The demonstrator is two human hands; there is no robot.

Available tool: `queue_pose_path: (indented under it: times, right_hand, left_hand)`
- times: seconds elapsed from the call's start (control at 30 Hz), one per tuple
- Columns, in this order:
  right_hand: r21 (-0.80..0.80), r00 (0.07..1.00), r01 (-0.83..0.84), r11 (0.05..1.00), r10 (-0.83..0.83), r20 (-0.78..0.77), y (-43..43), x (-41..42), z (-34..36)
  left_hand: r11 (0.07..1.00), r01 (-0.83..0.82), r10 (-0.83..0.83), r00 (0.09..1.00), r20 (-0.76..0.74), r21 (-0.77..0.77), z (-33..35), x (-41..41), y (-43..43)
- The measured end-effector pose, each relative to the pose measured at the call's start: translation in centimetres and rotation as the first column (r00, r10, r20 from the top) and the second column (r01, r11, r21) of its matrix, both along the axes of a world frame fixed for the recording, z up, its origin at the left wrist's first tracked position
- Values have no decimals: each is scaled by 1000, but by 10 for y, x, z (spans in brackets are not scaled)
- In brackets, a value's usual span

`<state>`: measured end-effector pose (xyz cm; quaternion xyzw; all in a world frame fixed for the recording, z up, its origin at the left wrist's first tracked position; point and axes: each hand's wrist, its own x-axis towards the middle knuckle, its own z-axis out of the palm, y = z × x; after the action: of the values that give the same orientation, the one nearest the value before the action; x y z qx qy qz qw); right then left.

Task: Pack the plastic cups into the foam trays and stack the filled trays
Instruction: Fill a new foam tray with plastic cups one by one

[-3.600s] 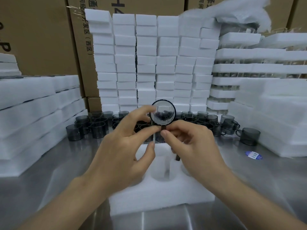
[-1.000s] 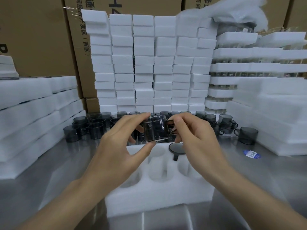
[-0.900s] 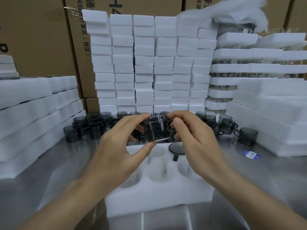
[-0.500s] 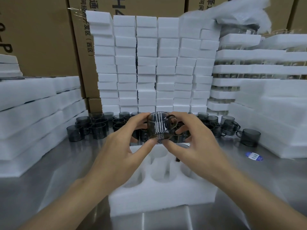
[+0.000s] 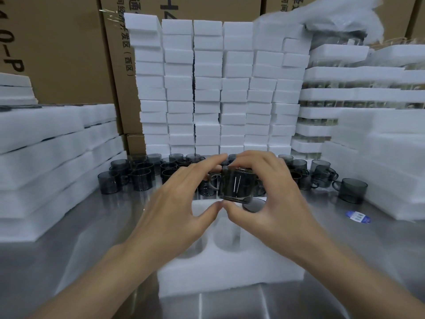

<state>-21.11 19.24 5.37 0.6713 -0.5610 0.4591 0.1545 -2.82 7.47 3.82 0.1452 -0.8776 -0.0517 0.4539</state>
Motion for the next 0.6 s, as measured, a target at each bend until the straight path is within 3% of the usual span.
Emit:
queue_pose_path:
  times: [0.23, 0.6]
  right_hand:
    - [4, 999, -11, 1000, 12, -50, -1, 5, -3]
    - [39, 995, 101, 994, -101, -13, -2, -12, 5]
  left_hand:
    - [999, 5, -4, 1000, -20, 32, 0, 1, -1]
    - [956, 85, -44, 988, -148, 281, -2, -3, -1]
